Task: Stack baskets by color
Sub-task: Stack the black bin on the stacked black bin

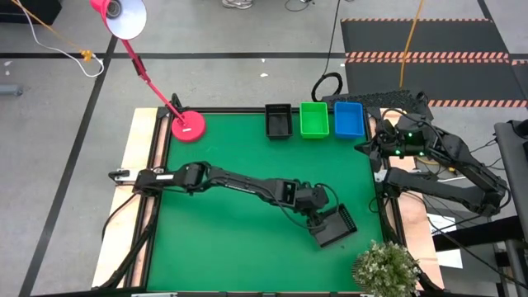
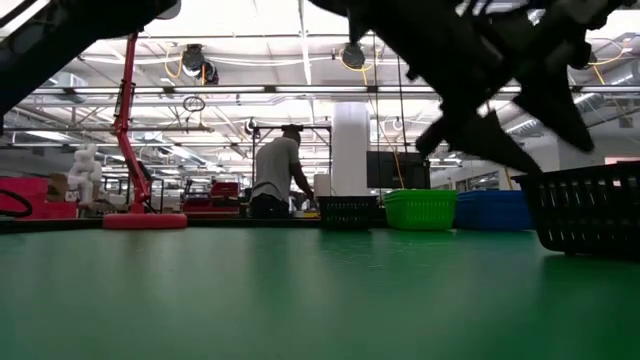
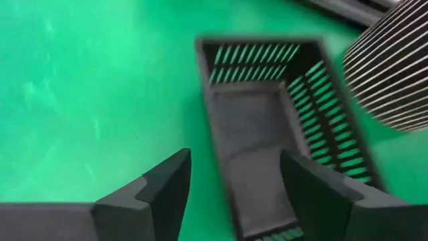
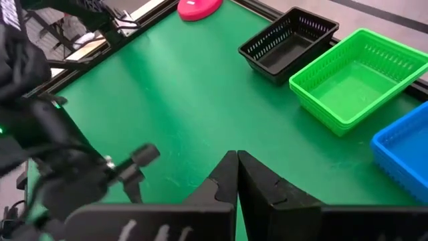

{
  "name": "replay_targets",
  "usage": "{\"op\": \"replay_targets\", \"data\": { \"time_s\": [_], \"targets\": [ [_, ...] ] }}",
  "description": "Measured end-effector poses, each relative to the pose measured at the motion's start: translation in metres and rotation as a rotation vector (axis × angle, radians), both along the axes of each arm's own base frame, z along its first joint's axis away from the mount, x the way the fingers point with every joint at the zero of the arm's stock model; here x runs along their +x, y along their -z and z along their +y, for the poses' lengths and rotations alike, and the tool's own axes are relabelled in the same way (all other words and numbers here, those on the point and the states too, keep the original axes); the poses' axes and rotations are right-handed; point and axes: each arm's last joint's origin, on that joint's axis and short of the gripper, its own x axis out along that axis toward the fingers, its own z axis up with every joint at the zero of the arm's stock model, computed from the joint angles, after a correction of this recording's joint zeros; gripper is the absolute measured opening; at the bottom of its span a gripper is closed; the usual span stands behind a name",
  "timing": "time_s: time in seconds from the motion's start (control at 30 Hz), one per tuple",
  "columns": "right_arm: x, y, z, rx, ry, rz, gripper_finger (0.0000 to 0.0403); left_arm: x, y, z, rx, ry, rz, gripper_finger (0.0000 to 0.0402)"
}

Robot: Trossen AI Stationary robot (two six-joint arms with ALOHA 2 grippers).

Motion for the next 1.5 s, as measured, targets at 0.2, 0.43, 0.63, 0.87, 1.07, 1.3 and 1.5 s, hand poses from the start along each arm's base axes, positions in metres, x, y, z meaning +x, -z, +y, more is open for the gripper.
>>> {"op": "replay_targets", "data": {
  "time_s": [0.2, 0.43, 0.63, 0.87, 1.07, 1.3, 1.5],
  "targets": [
    [-0.001, 0.000, 0.000, 0.003, 0.003, -0.004, 0.0000, 0.004, 0.025, 0.003, -0.016, -0.028, 0.047, 0.0181],
    [-0.001, 0.000, 0.000, 0.004, 0.001, -0.005, 0.0000, 0.008, 0.030, 0.012, -0.052, -0.012, 0.036, 0.0063],
    [0.000, 0.000, 0.000, 0.002, -0.001, -0.004, 0.0000, 0.008, 0.031, 0.016, -0.063, -0.012, 0.046, 0.0018],
    [0.000, 0.000, 0.000, -0.001, -0.003, -0.003, 0.0000, 0.006, 0.013, 0.029, -0.111, -0.131, 0.030, 0.0009],
    [0.000, 0.000, 0.000, -0.003, -0.003, -0.006, 0.0000, -0.007, -0.027, 0.048, -0.050, -0.297, 0.017, 0.0007],
    [0.001, -0.003, -0.001, -0.020, -0.001, -0.035, 0.0000, -0.030, -0.079, 0.090, -0.002, -0.448, -0.001, 0.0007],
    [0.002, -0.005, -0.002, -0.029, 0.012, -0.058, 0.0000, -0.062, -0.122, 0.139, 0.021, -0.672, -0.011, 0.0006]
  ]
}}
